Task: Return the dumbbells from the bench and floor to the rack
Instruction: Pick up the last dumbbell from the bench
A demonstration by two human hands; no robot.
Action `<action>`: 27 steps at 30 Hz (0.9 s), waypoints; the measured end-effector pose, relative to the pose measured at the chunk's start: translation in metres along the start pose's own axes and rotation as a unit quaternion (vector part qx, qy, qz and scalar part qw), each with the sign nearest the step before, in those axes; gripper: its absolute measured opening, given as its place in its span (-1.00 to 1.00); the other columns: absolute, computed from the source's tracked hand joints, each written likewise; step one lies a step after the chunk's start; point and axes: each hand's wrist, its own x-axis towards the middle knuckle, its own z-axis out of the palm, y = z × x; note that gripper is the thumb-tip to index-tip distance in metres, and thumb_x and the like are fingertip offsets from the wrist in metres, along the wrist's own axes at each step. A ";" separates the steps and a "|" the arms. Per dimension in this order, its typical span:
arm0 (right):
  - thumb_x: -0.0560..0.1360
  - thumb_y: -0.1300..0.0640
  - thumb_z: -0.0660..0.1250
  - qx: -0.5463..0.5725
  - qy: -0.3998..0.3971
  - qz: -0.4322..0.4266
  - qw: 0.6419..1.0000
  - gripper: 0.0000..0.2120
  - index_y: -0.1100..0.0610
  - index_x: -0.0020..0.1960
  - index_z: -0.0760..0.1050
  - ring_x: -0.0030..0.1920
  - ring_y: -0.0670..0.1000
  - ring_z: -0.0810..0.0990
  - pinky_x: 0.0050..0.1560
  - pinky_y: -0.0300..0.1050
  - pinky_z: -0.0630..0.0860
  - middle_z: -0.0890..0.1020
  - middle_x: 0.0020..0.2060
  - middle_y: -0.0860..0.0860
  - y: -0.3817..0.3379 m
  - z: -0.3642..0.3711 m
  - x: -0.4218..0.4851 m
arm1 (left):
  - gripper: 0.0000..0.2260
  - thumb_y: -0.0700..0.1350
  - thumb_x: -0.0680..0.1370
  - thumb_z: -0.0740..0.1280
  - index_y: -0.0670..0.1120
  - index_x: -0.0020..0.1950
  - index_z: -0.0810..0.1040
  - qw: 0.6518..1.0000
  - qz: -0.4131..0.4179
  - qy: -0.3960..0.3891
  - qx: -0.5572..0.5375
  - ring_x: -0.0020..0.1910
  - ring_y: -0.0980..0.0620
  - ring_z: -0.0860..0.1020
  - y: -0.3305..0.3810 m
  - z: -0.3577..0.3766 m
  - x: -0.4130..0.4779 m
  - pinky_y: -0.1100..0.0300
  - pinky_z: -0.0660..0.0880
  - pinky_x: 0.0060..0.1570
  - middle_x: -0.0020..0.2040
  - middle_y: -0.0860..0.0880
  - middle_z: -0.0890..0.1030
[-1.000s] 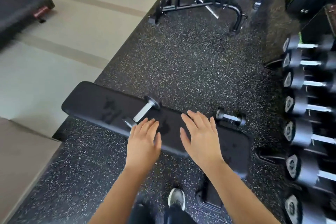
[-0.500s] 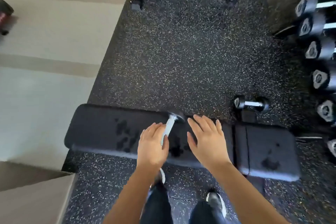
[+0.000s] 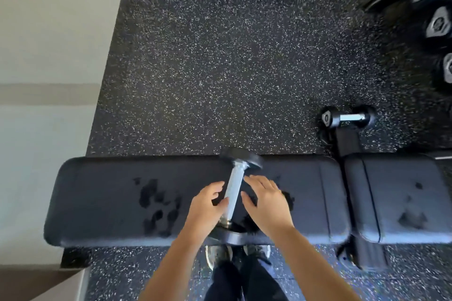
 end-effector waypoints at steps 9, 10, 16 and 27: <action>0.46 0.11 0.32 0.273 -0.021 0.176 0.946 -0.66 -0.01 0.21 0.38 -0.01 -0.09 0.55 -0.17 -0.42 0.40 0.55 0.04 -0.14 0.022 0.067 0.029 | -0.64 -0.32 0.44 0.34 -0.11 0.21 0.48 0.977 -0.089 -0.108 -0.160 -0.11 0.28 0.60 -0.038 0.014 0.045 0.45 0.48 -0.26 0.01 0.07 0.62; 0.45 0.12 0.33 0.306 -0.019 0.197 0.931 -0.66 -0.02 0.20 0.37 -0.05 -0.13 0.58 -0.24 -0.46 0.42 0.57 -0.03 -0.16 0.022 0.071 0.031 | -0.65 -0.35 0.43 0.34 -0.10 0.18 0.51 0.975 -0.089 -0.115 -0.167 -0.14 0.29 0.61 -0.040 0.017 0.047 0.44 0.48 -0.25 -0.02 0.08 0.64; 0.43 0.24 0.35 0.474 -0.038 0.264 0.839 -0.50 0.00 0.31 0.28 -0.02 0.10 0.62 0.08 0.13 0.56 0.64 -0.03 0.10 0.019 0.082 0.046 | -0.68 -0.33 0.38 0.40 0.05 -0.01 0.56 0.959 -0.139 -0.141 -0.202 -0.10 0.06 0.65 -0.045 0.020 0.061 0.21 0.54 -0.15 -0.17 0.02 0.71; 0.41 0.34 0.34 0.511 -0.045 0.293 0.807 -0.45 0.08 0.32 0.26 -0.13 0.12 0.57 0.02 0.16 0.55 0.58 -0.09 0.16 -0.006 0.025 0.027 | -0.76 -0.39 0.44 0.32 -0.12 0.01 0.47 0.957 -0.125 -0.165 -0.203 -0.12 -0.03 0.57 0.004 0.012 0.021 0.24 0.49 -0.16 -0.09 -0.20 0.57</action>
